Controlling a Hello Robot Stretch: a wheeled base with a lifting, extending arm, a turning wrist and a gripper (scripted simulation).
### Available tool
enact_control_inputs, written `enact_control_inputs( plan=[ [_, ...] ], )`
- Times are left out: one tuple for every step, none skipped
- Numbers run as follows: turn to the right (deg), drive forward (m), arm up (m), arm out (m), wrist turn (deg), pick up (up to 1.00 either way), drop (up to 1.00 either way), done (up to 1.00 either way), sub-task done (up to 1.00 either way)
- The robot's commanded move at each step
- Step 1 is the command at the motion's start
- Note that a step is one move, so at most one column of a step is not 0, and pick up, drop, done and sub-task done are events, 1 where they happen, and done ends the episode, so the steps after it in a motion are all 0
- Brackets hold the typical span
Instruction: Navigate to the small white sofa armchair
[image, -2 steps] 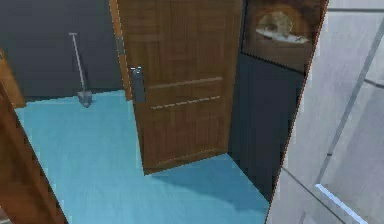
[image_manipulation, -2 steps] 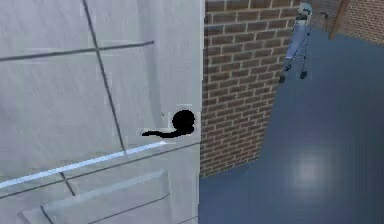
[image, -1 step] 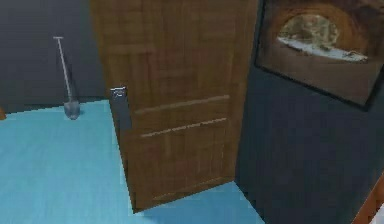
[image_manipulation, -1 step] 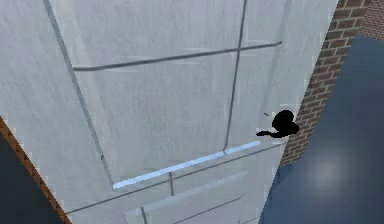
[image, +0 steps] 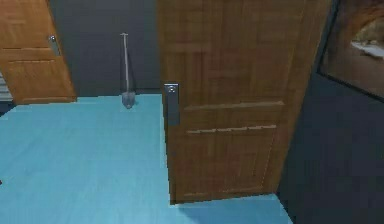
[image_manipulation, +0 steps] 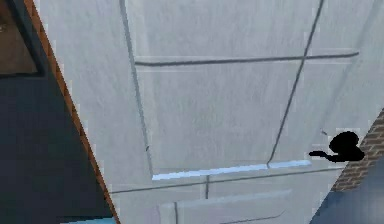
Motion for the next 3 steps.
enact_control_inputs(
  plan=[
    [-3.0, 0.00, 0.00, 0.00, 0.0, 0.00, 0.00, 0.00, 0.00],
    [0.0, 0.30, 0.00, 0.00, 0.0, 0.00, 0.00, 0.00, 0.00],
    [-33.0, 0.00, 0.00, 0.00, 0.0, 0.00, 0.00, 0.00, 0.00]
  ],
)
